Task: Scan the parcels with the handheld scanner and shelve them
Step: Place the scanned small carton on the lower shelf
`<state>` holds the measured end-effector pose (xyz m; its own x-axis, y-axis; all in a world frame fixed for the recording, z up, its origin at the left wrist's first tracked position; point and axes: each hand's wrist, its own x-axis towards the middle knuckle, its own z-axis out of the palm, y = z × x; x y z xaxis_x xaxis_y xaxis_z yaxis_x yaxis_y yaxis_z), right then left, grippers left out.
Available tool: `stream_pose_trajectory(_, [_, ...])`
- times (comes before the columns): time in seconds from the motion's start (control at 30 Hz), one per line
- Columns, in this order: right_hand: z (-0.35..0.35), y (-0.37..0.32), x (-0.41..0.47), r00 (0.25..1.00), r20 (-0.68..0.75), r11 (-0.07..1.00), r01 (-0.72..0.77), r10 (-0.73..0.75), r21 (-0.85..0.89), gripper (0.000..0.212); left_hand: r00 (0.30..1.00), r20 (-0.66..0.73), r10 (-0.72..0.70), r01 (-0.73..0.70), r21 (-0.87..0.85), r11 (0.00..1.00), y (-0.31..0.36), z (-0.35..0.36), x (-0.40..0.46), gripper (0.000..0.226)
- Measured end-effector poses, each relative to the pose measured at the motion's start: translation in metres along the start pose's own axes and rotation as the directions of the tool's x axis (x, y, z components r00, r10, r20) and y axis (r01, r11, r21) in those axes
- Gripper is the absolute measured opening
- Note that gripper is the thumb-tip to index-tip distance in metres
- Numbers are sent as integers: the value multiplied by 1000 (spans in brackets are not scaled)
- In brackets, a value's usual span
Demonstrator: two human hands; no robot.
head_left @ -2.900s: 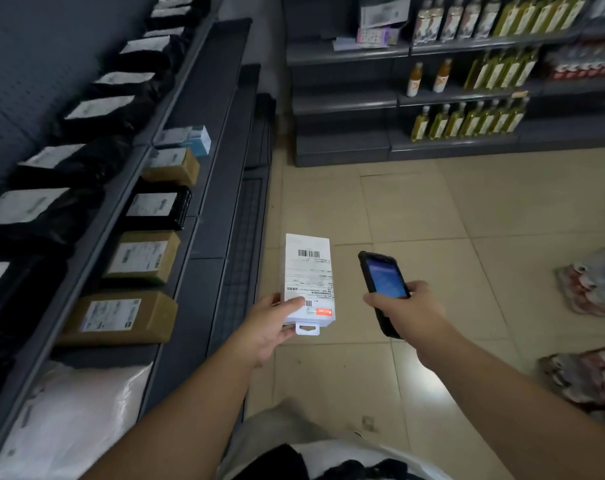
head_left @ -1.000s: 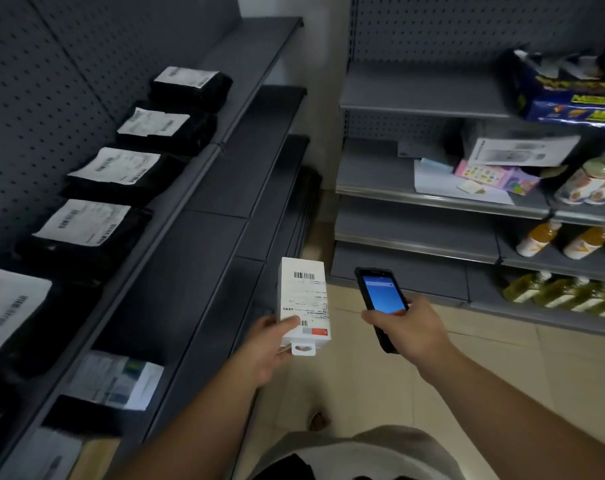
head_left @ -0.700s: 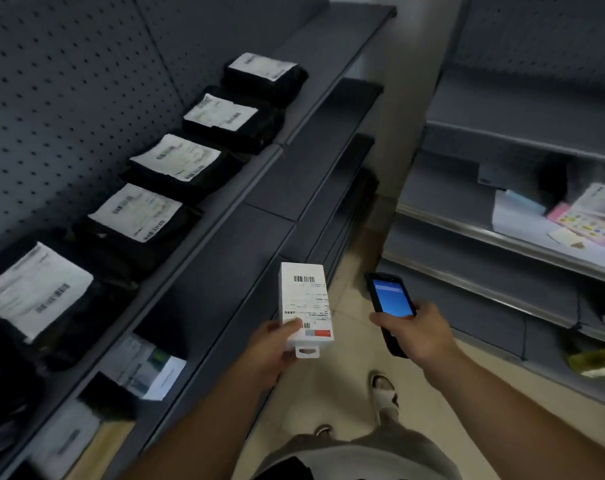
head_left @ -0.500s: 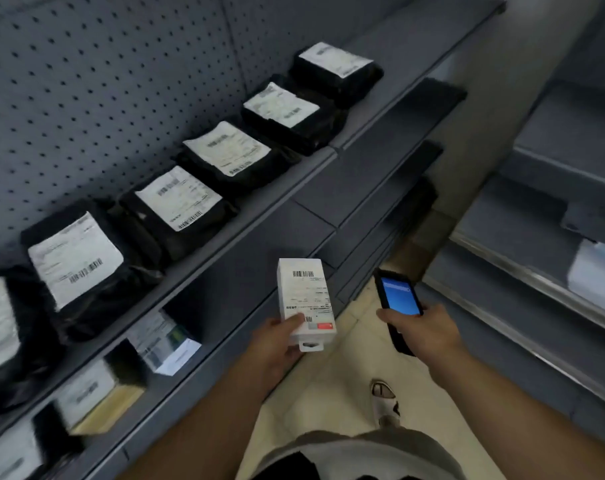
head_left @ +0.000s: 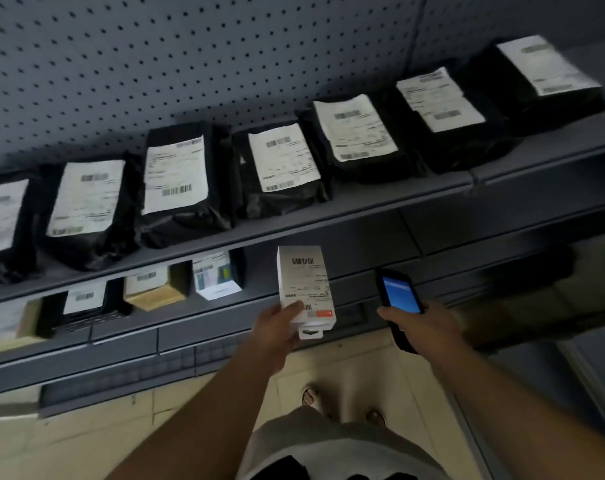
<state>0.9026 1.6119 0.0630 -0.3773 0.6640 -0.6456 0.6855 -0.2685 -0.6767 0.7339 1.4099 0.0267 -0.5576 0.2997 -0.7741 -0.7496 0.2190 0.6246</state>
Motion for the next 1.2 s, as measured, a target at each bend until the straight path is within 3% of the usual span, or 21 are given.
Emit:
stream_pose_trajectory(0.23, [47,-26,28,997,71,998,34,-30,-57,108,997,-81,-7,1,-64,998,14,-19,31,24])
stream_pose_trajectory(0.3, [56,-31,36,993,108,995,62,-53,-83,107,995,-98,-7,-2,-87,996,18,-22,40,23])
stream_pose_trajectory(0.47, [70,-38,63,985,143,990,107,-94,-87,80,984,-179,7,-39,-172,984,25,-20,64,22])
stream_pose_trajectory(0.67, [75,-42,94,971,173,983,176,-166,-46,100,980,-193,45,-84,-198,976,34,-13,102,15])
stream_pose_trajectory(0.83, [82,-39,123,962,164,973,227,-219,-30,105,969,-231,91,-124,-134,983,40,-9,138,11])
stream_pose_trajectory(0.97, [89,-33,143,956,167,969,245,-239,-16,111,939,-310,146,-165,-34,986,41,-12,168,23])
stream_pose_trajectory(1.13, [93,-31,159,949,197,968,249,-245,7,106,859,-442,259,-128,305,944,44,-8,185,38])
stream_pose_trajectory(1.2, [93,-31,161,948,215,972,233,-233,25,101,836,-458,302,-145,346,927,44,-7,188,39])
